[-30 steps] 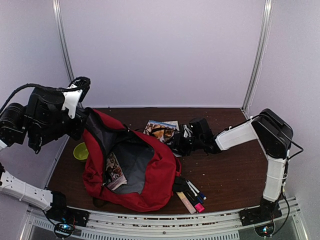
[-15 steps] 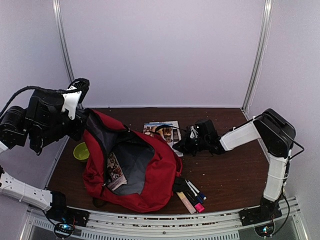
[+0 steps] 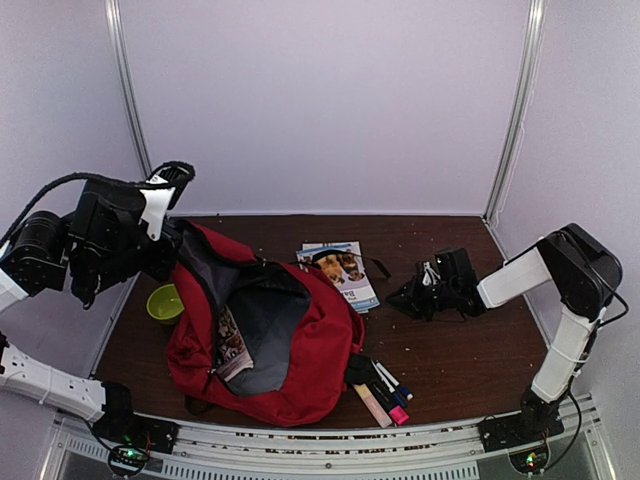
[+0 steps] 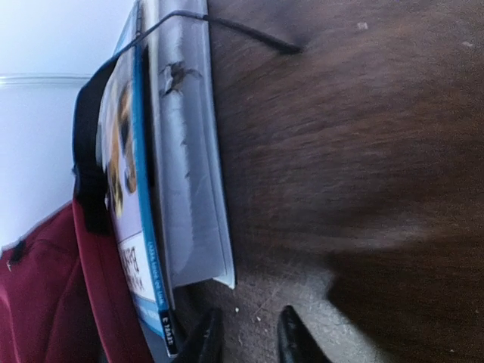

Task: Pack the student bag
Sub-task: Grab the book from the center of the board.

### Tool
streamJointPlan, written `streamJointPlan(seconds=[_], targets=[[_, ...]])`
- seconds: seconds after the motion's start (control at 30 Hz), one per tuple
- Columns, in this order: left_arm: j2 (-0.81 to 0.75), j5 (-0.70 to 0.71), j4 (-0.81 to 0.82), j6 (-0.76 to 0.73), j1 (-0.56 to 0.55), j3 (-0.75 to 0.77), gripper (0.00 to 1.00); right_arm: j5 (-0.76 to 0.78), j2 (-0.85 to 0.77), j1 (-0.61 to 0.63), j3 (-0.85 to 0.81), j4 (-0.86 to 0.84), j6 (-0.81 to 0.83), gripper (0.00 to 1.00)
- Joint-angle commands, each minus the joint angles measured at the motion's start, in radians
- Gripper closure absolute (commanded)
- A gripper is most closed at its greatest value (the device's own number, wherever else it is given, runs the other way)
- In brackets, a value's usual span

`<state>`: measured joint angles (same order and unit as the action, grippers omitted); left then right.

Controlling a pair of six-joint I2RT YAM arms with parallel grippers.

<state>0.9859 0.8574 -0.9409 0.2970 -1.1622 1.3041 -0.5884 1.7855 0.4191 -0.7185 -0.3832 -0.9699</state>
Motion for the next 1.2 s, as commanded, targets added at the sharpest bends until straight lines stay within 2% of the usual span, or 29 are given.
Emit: streamJointPlan(seconds=[0.0,0.03,0.1,0.13,0.2,0.3,0.4,0.47,0.6,0.63,0.83,1.0,1.17], targets=[[0.035,-0.025,0.048,-0.035,0.01,0.032,1.0,-0.101,-0.042,0.007,0.047,-0.153,-0.009,0.59],[0.04,-0.028,0.048,-0.038,0.01,0.034,1.0,-0.103,-0.049,0.011,0.051,-0.177,-0.014,0.42],[0.045,-0.031,0.048,-0.04,0.01,0.035,1.0,-0.099,-0.054,0.023,0.05,-0.205,-0.021,0.17],[0.046,-0.033,0.048,-0.039,0.01,0.035,1.0,-0.095,-0.053,0.032,0.047,-0.22,-0.025,0.09],[0.046,-0.034,0.05,-0.038,0.011,0.034,1.0,-0.092,-0.04,0.055,0.028,-0.238,-0.026,0.05],[0.049,-0.039,0.051,-0.038,0.012,0.034,1.0,-0.105,0.012,0.089,-0.027,-0.232,-0.035,0.1],[0.051,-0.045,0.051,-0.039,0.012,0.041,1.0,-0.126,0.062,0.1,-0.073,-0.247,-0.07,0.23],[0.051,-0.044,0.054,-0.039,0.012,0.043,1.0,-0.13,0.077,0.103,-0.084,-0.257,-0.084,0.29],[0.055,-0.049,0.074,-0.052,0.012,0.038,1.0,-0.158,0.081,0.109,-0.119,-0.228,-0.073,0.5],[0.057,-0.052,0.079,-0.055,0.012,0.037,1.0,-0.164,0.083,0.109,-0.124,-0.21,-0.068,0.52],[0.069,-0.063,0.083,-0.065,0.012,0.046,1.0,-0.131,0.111,0.11,-0.155,-0.063,-0.01,0.47],[0.067,-0.067,0.083,-0.068,0.012,0.053,1.0,-0.129,0.149,0.11,-0.167,-0.065,-0.018,0.48],[0.059,-0.067,0.087,-0.07,0.012,0.05,1.0,-0.084,0.139,0.11,-0.199,0.062,0.073,0.51]])
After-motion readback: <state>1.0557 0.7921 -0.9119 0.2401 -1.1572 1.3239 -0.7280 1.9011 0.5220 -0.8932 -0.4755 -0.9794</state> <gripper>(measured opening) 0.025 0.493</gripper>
